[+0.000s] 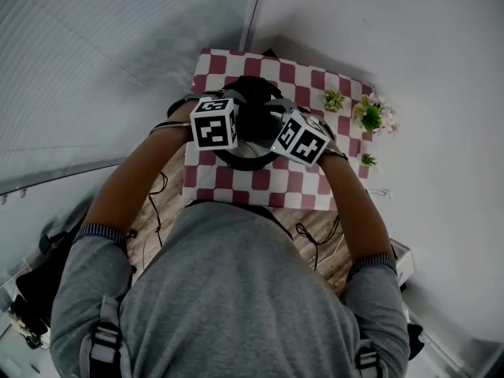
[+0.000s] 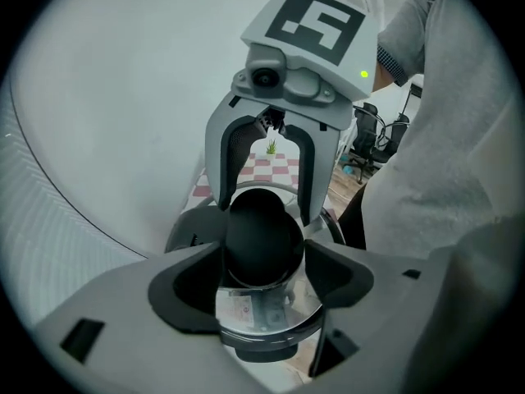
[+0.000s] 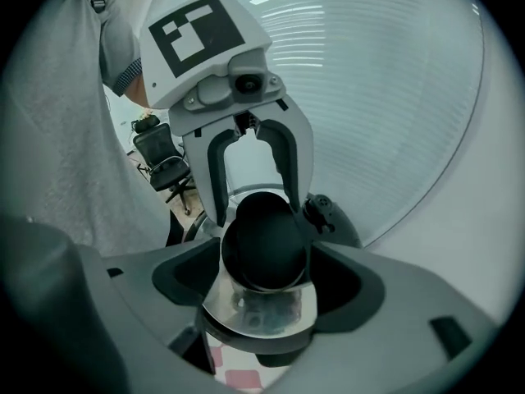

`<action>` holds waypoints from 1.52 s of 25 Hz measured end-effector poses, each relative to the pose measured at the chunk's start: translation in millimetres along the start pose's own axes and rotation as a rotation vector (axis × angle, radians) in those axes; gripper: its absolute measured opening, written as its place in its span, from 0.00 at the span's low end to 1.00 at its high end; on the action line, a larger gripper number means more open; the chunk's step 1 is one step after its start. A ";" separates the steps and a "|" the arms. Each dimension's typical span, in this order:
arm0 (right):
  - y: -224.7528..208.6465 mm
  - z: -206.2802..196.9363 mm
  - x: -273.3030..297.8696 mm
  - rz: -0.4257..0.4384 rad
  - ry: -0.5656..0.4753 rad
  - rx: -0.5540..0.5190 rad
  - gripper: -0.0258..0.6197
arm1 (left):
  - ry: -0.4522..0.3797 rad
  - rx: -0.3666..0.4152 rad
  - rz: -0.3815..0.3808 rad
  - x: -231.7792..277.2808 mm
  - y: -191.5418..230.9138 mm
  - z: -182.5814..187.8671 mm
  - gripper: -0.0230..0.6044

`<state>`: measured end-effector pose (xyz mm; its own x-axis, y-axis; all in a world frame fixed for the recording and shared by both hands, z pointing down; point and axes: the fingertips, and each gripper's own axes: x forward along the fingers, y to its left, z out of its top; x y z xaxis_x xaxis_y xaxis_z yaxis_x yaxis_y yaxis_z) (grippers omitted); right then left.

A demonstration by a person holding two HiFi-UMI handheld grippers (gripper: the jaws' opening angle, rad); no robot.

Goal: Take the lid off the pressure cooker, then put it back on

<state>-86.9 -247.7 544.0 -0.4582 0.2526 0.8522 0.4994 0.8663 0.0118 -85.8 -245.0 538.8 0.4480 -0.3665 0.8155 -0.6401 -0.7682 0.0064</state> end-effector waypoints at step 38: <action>-2.0 -10.4 22.4 0.123 0.205 -0.061 0.49 | 0.107 0.055 -0.089 12.9 3.9 -11.4 0.51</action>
<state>-90.6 -248.2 568.5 -0.2360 0.2564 0.9373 0.5885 0.8053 -0.0721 -89.7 -246.7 555.9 0.4309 -0.2399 0.8699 -0.5643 -0.8239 0.0523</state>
